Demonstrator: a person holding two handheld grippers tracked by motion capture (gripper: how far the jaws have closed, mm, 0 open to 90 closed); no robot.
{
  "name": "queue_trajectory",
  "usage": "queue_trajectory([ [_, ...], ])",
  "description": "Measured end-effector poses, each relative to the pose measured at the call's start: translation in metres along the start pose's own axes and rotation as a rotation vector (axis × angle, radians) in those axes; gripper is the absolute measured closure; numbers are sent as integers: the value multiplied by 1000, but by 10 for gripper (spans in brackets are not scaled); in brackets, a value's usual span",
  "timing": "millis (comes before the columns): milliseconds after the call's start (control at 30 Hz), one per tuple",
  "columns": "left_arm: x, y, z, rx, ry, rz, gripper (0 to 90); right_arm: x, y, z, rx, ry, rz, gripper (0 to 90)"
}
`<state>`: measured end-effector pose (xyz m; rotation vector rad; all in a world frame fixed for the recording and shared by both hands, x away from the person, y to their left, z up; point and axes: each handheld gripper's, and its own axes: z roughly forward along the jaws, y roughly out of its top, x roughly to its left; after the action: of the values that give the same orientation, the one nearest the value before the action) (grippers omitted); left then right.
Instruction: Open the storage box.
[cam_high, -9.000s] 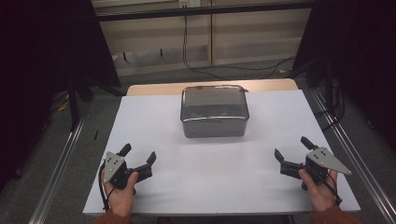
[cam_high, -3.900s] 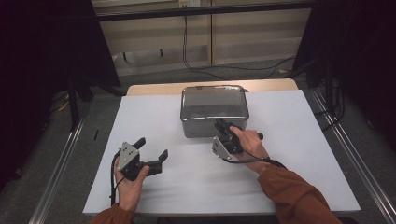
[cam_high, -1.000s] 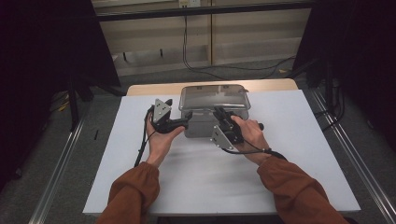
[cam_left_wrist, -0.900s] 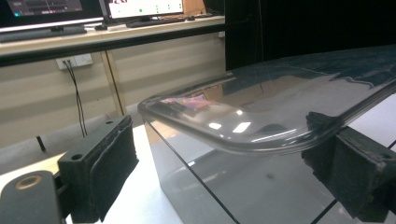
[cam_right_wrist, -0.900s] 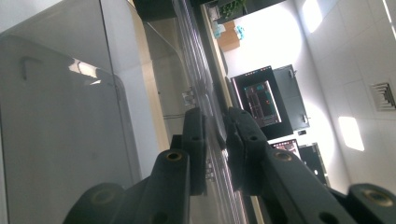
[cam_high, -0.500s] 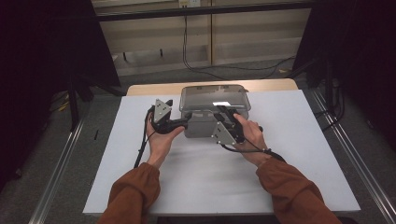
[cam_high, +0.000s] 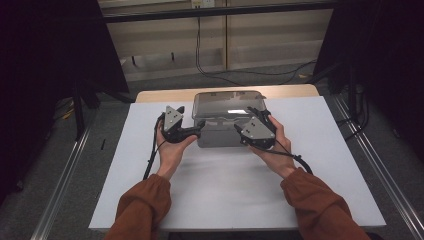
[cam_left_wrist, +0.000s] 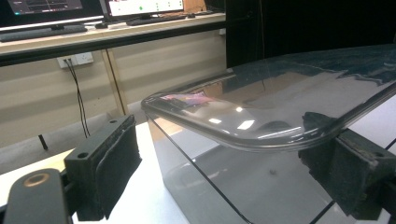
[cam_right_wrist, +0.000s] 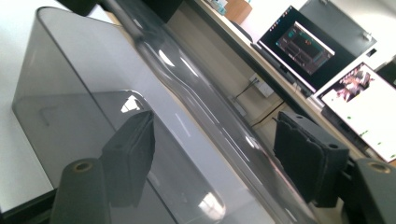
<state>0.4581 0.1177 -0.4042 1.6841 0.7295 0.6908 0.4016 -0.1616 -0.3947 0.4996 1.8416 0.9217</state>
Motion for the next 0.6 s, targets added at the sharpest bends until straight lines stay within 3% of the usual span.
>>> queue_trajectory([
  [133,0,0,0,-2,0,3,122,-10,-8,-2,7,12,93,264],
  [267,0,0,0,3,1,4,119,-23,-17,-4,-14,54,226,274],
  [367,-2,-2,2,11,-5,-4,118,-29,-23,-5,-16,73,289,278],
  [600,-1,-1,2,2,-3,1,123,-35,-31,-4,-23,87,337,191],
])
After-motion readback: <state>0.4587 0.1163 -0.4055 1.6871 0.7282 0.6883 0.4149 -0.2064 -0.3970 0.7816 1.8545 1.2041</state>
